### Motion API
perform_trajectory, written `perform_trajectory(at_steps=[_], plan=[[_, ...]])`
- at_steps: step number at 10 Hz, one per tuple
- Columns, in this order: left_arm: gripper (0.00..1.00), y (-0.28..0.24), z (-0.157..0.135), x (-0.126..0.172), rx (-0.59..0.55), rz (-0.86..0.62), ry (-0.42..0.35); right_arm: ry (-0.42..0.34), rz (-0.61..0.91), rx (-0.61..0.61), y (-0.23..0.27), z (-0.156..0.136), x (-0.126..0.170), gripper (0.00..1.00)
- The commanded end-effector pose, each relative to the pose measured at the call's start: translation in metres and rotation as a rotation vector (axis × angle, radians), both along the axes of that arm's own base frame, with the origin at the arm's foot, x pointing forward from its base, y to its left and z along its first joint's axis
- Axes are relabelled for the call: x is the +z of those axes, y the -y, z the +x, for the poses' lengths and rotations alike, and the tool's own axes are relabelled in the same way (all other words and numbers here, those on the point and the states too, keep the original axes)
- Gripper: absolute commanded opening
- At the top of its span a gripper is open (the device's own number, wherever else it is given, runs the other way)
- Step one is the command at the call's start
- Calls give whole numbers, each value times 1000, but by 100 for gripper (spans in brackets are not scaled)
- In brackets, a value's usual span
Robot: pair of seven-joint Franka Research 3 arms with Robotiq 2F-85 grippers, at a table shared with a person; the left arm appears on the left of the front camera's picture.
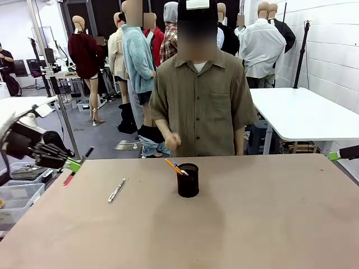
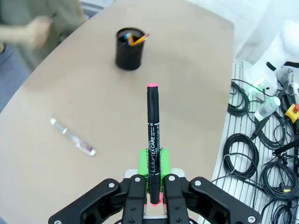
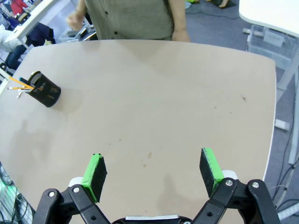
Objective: Place the pens into the pen holder.
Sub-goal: Pick up a writing instrument from the table and place it into the Pen holder.
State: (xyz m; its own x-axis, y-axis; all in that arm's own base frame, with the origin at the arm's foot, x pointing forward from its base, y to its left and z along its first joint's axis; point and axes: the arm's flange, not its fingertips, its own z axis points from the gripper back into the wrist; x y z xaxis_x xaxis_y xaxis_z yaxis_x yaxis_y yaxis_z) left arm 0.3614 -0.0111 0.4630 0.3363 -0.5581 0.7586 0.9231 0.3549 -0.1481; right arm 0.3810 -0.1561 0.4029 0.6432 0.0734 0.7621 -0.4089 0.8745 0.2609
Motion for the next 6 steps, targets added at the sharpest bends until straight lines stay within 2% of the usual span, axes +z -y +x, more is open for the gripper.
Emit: perform_trajectory(at_steps=[1, 3, 6], plan=[[0, 32, 21, -12, -46, -106, 48, -7, -13, 6, 0, 0, -2, 100], [0, 74, 53, -14, -119, -210, 83, -7, -13, 6, 0, 0, -2, 100], [0, 135, 99, -17, -149, -223, 131, -7, -13, 6, 0, 0, -2, 100]])
